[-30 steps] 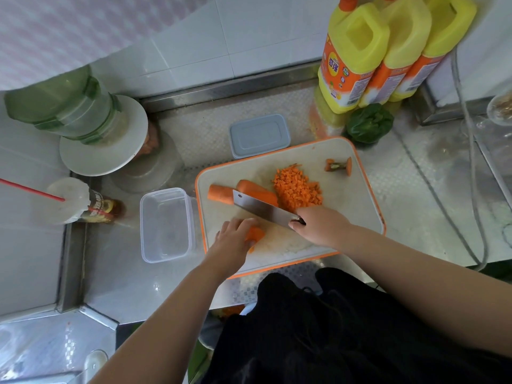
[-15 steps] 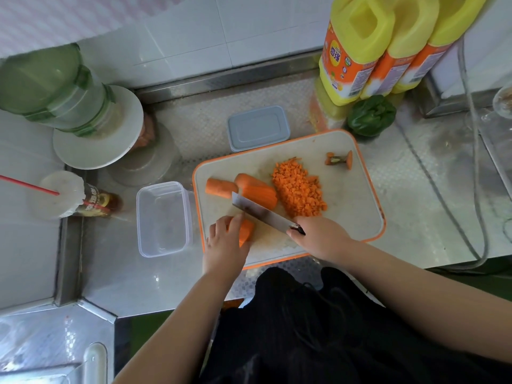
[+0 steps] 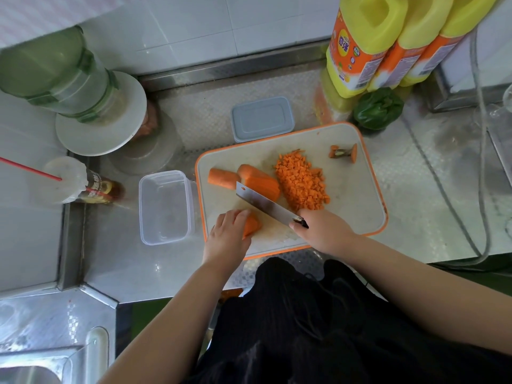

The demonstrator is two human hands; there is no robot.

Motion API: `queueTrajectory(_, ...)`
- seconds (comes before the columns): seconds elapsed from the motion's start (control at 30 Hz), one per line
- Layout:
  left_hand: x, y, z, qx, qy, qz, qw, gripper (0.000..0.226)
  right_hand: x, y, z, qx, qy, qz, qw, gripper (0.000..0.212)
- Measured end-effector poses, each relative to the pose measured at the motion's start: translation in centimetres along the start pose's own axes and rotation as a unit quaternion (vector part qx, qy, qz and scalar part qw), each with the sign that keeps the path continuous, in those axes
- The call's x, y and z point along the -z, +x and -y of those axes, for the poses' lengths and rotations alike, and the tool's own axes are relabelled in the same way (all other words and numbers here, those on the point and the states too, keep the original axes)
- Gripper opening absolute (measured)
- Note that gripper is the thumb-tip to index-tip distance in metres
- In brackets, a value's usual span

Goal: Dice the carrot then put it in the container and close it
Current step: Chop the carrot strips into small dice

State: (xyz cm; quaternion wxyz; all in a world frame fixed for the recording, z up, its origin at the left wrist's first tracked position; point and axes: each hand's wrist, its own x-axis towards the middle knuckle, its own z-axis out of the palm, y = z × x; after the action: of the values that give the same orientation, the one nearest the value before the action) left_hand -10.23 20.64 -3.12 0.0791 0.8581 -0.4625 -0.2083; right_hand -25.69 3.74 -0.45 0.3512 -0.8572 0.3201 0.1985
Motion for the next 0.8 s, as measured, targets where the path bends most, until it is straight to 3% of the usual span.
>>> queueTrajectory(0.17,-0.4,-0.3,0.8,0.031,0.015,-0.039,0.999,0.077,0.3,0.0,0.1,-0.001,-0.005,0.001,1.0,0.038)
queueTrajectory(0.3,-0.7,-0.4,1.2,0.026,0.002,-0.028,0.999,0.064,0.6,0.3,0.3,-0.001,-0.018,0.008,1.0,0.037)
queueTrajectory(0.47,0.0,0.8,1.5,-0.093,0.043,0.0,0.995,0.057,0.7,0.4,0.4,-0.002,-0.028,0.011,1.0,0.037)
queueTrajectory(0.57,0.5,2.1,2.3,-0.2,0.095,0.01,0.975,0.056,0.7,0.1,0.3,-0.012,-0.025,0.017,0.999,0.039)
queueTrajectory(0.67,0.5,2.9,3.0,-0.272,0.125,-0.033,0.953,0.05,0.3,-0.1,0.2,-0.031,-0.012,0.018,0.999,0.039)
queueTrajectory(0.8,-0.5,1.2,2.6,-0.254,0.123,-0.147,0.948,0.041,0.1,-0.5,0.4,-0.031,-0.023,0.024,0.999,0.038)
